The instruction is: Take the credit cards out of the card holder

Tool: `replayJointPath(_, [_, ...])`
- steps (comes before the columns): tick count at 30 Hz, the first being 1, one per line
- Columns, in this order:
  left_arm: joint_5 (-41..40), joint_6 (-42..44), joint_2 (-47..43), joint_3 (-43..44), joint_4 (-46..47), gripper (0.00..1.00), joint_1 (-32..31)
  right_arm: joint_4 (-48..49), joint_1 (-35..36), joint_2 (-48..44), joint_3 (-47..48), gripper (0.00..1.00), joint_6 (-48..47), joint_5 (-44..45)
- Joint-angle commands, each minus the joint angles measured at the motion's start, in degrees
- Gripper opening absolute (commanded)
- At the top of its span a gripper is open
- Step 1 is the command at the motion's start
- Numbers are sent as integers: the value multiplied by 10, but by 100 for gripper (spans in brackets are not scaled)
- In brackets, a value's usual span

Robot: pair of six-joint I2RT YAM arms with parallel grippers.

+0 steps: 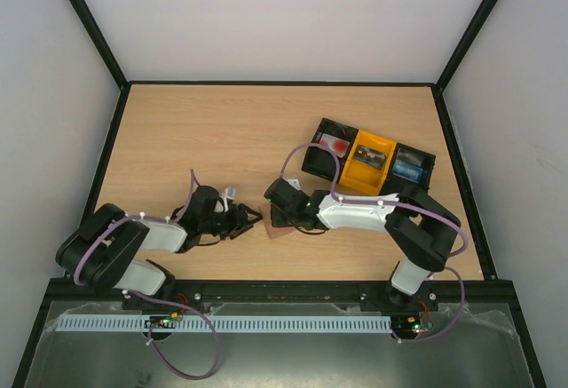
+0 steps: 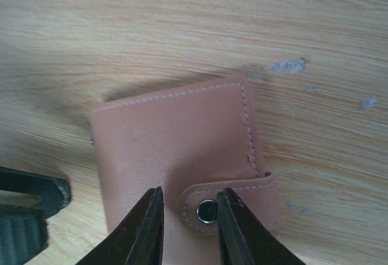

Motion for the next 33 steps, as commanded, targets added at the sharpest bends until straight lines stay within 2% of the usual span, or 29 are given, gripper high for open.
replayJointPath(1, [2, -9, 25, -6, 13, 54, -6, -46, 14, 24, 18, 24, -19, 38])
replayJointPath(8, [-1, -18, 45, 0, 30, 53, -17, -80, 33, 52, 30, 23, -34, 87])
replayJointPath(12, [-7, -23, 50, 2, 30, 52, -23, -87, 38, 53, 32, 16, -38, 109])
replayJointPath(17, [-13, -25, 57, 7, 28, 52, -26, -83, 40, 37, 27, 2, -39, 124])
replayJointPath(26, [-20, -16, 76, 22, 19, 50, -34, -40, 40, -24, -8, 2, -37, 110])
replayJointPath(33, [-44, 5, 45, 32, -34, 50, -37, -15, 40, -72, -29, 2, -34, 102])
